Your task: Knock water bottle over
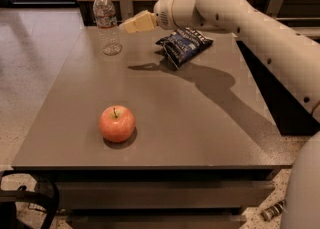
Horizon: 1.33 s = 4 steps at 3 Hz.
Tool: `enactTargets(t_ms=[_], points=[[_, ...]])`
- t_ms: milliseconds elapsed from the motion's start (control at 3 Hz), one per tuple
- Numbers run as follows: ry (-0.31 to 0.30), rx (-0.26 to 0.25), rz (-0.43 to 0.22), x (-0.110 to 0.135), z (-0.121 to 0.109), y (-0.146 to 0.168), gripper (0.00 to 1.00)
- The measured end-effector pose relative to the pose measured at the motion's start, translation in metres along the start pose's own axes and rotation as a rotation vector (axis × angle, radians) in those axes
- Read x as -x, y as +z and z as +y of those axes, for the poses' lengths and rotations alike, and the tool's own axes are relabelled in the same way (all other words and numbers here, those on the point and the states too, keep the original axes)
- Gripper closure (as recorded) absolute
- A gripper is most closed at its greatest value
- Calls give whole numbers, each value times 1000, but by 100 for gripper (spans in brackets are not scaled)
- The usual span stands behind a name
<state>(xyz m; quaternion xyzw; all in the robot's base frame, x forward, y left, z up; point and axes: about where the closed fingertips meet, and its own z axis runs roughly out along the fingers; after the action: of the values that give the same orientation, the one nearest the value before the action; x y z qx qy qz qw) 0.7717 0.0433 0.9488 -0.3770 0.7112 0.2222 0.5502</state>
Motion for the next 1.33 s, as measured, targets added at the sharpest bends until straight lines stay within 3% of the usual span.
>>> enactTargets(t_ms=[667, 1333], points=[[11, 75, -134, 8, 14, 68, 0], [-24, 119, -177, 30, 44, 93, 0]])
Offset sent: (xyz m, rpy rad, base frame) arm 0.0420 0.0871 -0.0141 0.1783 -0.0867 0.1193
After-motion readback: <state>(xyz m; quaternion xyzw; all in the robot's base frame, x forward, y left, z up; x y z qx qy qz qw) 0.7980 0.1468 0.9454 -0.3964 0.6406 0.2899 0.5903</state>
